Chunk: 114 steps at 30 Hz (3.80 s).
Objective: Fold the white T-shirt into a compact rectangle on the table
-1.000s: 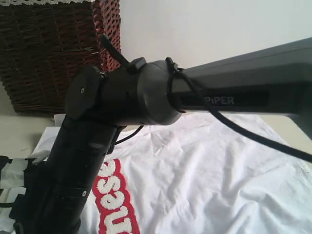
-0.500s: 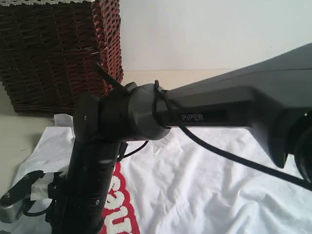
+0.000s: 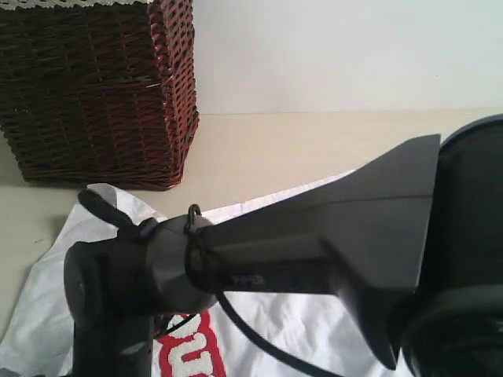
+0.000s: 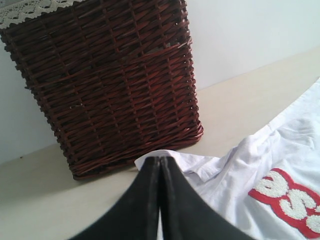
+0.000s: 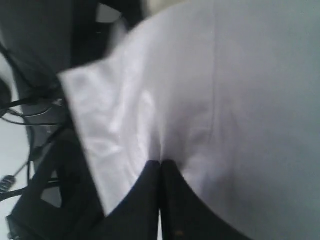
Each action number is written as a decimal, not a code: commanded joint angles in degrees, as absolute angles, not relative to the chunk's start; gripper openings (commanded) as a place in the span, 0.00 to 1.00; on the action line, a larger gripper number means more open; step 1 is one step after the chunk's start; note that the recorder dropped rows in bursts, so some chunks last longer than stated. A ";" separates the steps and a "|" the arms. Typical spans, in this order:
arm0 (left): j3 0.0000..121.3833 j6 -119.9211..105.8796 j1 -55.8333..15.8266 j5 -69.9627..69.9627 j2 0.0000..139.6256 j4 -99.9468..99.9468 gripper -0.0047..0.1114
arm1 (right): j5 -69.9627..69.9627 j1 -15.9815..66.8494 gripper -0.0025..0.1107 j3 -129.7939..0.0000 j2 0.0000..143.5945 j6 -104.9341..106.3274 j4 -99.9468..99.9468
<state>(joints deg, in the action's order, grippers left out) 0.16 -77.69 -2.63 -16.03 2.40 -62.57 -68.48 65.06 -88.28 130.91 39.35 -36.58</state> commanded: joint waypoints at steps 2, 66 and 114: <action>0.00 -77.73 -2.50 -15.98 1.97 -62.62 0.04 | -69.96 66.99 0.02 -88.38 130.43 47.93 -46.33; 0.00 -77.73 -2.50 -15.98 1.97 -62.62 0.04 | -37.99 37.50 0.02 -88.38 115.34 34.79 -7.41; 0.00 -77.73 -2.50 -16.03 1.97 -62.62 0.04 | -46.46 -7.20 0.02 -79.31 125.04 35.84 -6.94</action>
<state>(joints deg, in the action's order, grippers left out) 0.03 -77.67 -2.40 -16.14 2.40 -62.60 -44.73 -5.28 -80.75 124.39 36.53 -10.68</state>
